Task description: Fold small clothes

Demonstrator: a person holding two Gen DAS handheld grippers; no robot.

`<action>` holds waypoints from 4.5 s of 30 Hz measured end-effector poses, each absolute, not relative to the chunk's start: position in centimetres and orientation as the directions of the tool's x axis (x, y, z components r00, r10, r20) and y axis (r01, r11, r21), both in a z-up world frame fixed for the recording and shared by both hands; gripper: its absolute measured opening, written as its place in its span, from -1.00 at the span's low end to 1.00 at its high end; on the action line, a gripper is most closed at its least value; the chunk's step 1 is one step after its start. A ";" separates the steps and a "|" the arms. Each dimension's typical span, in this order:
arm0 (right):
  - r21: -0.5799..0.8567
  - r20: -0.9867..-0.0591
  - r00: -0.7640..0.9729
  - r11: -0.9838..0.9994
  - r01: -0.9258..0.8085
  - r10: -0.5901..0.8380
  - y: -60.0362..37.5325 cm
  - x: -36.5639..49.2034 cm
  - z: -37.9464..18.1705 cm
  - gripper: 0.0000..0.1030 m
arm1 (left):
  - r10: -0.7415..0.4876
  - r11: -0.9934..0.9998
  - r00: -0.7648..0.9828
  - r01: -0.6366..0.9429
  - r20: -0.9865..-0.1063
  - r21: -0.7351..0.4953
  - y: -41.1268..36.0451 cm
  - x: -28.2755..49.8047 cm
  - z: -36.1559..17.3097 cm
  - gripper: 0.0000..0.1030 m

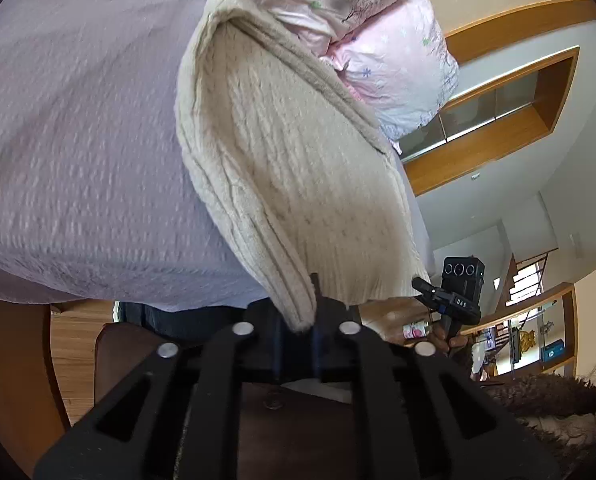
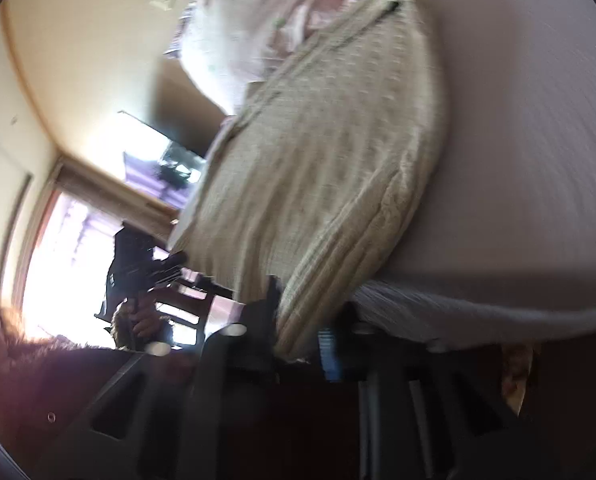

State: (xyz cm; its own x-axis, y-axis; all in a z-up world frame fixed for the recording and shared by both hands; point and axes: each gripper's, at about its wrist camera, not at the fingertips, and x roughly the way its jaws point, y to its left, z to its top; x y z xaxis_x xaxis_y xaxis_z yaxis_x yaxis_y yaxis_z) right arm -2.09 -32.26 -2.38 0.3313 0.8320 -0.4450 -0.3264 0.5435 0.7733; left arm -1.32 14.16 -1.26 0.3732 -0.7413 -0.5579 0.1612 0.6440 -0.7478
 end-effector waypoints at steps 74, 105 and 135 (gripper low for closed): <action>0.754 -0.457 0.759 0.654 0.056 0.463 -41.9 24.5 4.3 0.97 | -0.854 0.504 0.356 0.389 -0.378 -0.771 -12.7 29.0 9.6 -0.19; 0.654 -0.572 0.506 0.731 -0.194 0.646 -31.5 27.8 1.4 -0.03 | -0.494 0.869 0.537 0.284 -0.683 -0.406 -0.4 23.3 4.2 -0.27; 0.744 -0.508 0.538 0.658 -0.121 0.673 -29.9 23.4 4.1 0.60 | -0.603 0.782 0.448 0.497 -0.660 -0.376 -4.5 14.6 4.8 0.21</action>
State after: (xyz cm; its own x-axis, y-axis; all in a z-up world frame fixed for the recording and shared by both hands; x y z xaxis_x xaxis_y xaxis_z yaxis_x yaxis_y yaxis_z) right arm 23.45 -29.91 4.10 0.5377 0.6730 -0.5079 -0.1209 0.6577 0.7435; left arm 14.59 -4.55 4.76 0.4484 -0.6029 -0.6599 0.4972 0.7818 -0.3764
